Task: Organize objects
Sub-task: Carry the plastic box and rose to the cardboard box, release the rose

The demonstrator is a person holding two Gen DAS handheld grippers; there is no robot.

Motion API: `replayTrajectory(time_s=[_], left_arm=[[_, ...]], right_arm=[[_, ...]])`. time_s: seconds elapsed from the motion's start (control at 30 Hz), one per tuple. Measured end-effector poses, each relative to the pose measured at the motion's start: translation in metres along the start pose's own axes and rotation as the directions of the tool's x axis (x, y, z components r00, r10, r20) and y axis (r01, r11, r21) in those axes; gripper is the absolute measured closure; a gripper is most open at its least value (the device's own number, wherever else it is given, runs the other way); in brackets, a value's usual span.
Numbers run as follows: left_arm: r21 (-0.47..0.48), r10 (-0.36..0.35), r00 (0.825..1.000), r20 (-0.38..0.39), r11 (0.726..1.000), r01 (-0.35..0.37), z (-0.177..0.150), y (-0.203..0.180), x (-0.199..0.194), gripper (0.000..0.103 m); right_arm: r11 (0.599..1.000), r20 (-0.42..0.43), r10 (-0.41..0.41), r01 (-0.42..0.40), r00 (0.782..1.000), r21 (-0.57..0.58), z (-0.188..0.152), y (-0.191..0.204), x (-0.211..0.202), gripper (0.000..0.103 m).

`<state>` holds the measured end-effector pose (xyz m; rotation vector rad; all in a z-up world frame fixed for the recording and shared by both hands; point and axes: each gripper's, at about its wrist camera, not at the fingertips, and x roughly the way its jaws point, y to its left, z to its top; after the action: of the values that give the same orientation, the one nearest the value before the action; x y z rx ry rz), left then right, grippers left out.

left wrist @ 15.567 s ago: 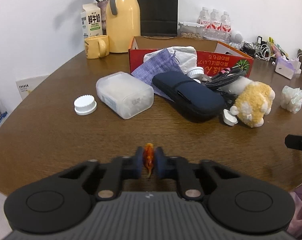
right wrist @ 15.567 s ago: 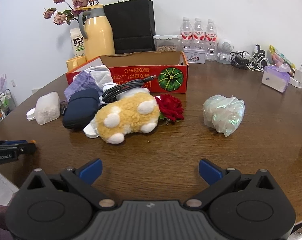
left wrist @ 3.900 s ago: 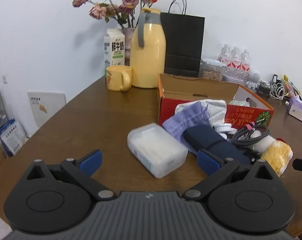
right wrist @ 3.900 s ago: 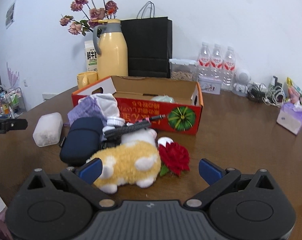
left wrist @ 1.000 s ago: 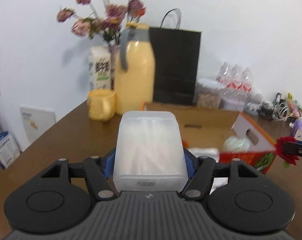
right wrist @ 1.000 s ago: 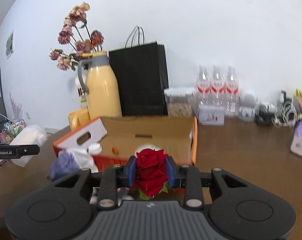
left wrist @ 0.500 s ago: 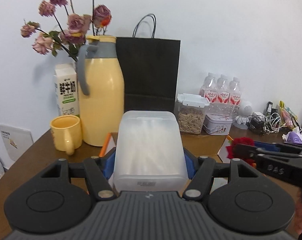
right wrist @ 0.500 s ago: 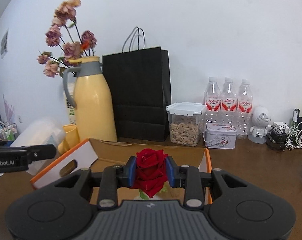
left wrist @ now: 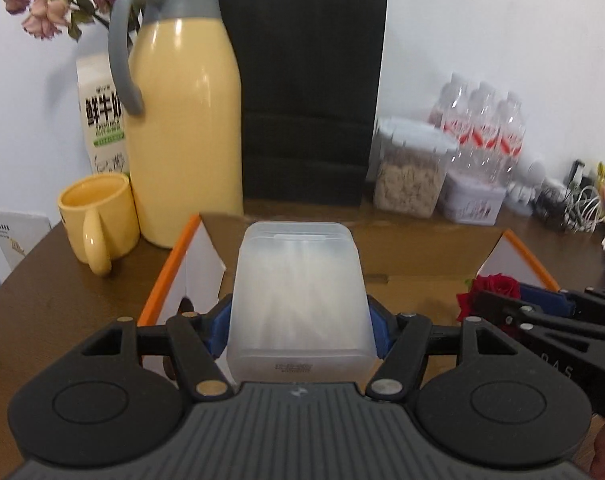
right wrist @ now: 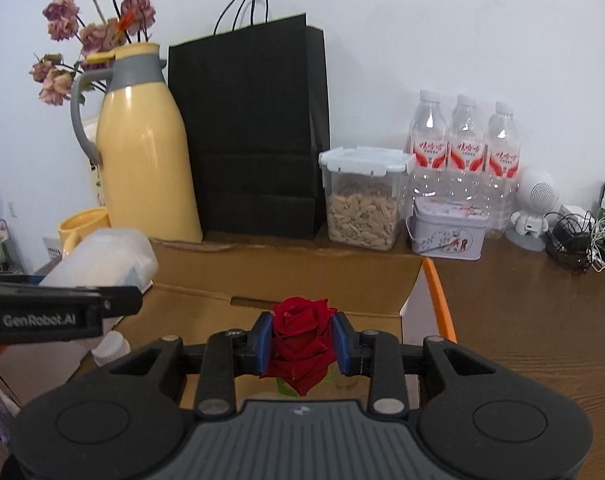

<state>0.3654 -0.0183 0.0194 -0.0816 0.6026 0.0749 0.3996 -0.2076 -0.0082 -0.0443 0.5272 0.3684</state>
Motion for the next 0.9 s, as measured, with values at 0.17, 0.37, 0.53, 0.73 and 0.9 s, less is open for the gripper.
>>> replayTrajectory(time_s=[0.17,0.37,0.53,0.73,0.9], left_arm=[[0.009,0.011,1.0,-0.017,1.0,-0.011,-0.004,-0.001,0.003,0.036],[0.009,0.028,1.0,0.0,1.0,-0.028,-0.003,-0.001,-0.001,0.02],[-0.009,0.053,0.996,0.07,0.999,-0.052,0.0,0.001,-0.011,0.0],[-0.009,0.059,0.996,0.073,0.998,-0.059,0.002,0.0,-0.012,0.0],[-0.013,0.053,0.995,0.09,0.999,-0.052,0.002,0.001,-0.018,0.0]], right_arm=[[1.0,-0.044,-0.009,0.009,0.999,0.002,-0.006,0.0,0.008,0.072],[1.0,-0.044,-0.007,0.008,0.999,0.009,-0.009,-0.002,0.005,0.054],[1.0,-0.026,-0.01,0.011,1.0,0.009,-0.007,-0.003,0.0,0.008],[1.0,-0.013,-0.014,0.014,1.0,0.026,-0.006,-0.004,-0.004,0.0],[1.0,-0.009,-0.013,0.014,1.0,0.028,-0.005,-0.004,-0.008,0.0]])
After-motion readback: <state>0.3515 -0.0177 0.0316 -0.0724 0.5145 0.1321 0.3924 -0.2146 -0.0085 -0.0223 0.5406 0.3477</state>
